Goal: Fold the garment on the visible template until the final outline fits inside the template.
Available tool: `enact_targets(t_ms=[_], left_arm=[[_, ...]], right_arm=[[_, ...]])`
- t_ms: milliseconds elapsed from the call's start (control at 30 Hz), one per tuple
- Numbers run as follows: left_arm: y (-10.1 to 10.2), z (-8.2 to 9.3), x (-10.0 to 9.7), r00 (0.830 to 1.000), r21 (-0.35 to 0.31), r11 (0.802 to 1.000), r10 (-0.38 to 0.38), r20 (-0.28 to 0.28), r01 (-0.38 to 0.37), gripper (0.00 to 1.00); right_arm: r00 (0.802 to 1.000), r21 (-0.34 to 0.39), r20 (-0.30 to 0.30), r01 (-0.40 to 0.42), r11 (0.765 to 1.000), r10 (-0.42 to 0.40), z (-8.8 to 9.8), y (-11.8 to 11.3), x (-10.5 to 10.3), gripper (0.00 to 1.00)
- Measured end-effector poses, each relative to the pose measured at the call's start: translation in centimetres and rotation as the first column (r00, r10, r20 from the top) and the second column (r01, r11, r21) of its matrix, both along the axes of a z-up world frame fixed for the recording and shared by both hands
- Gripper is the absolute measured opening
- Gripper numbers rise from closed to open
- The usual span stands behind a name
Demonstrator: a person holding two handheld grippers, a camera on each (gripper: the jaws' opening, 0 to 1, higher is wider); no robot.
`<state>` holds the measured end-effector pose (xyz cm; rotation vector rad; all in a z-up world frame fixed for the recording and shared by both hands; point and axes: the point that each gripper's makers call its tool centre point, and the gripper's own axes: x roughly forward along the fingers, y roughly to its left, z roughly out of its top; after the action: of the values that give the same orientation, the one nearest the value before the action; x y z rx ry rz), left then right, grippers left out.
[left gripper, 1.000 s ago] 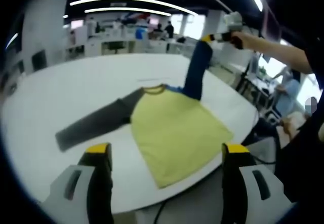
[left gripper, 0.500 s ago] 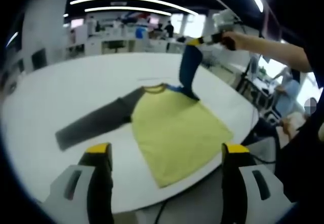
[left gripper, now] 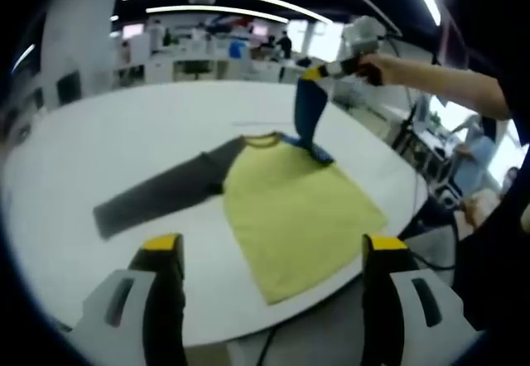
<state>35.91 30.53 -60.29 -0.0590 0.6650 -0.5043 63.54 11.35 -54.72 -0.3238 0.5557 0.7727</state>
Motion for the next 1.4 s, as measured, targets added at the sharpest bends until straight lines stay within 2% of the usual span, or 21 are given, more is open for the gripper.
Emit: enact_targets(t_ms=[400, 867, 1233, 1367, 1400], left_arm=[[0.2, -0.8, 0.6, 1.000, -0.007, 1.000, 0.006, -0.020, -0.006, 0.85], [0.0, -1.8, 1.3, 0.999, -0.029, 0.999, 0.017, -0.034, -0.018, 0.85], [0.8, -2.5, 2.1, 0.999, -0.041, 0.999, 0.033, -0.043, -0.035, 0.84], [1.0, -2.9, 2.5, 0.998, -0.049, 0.998, 0.039, -0.049, -0.042, 0.84], [1.0, -3.0, 2.6, 0.998, -0.053, 0.998, 0.041, -0.050, -0.044, 0.84]], right_arm=[[0.998, -0.007, -0.043, -0.048, 0.999, 0.048, -2.2, 2.4, 0.2, 0.02], [0.992, -0.063, -0.109, -0.072, 0.995, 0.065, -6.7, 4.8, 0.1, 0.02], [0.980, -0.081, -0.200, -0.037, 0.996, 0.020, -10.2, 6.1, 0.3, 0.02], [0.967, -0.059, -0.255, 0.003, 0.998, -0.018, -11.4, 6.7, 0.2, 0.02], [0.958, -0.042, -0.284, 0.027, 0.999, -0.038, -11.8, 6.9, 0.5, 0.02]])
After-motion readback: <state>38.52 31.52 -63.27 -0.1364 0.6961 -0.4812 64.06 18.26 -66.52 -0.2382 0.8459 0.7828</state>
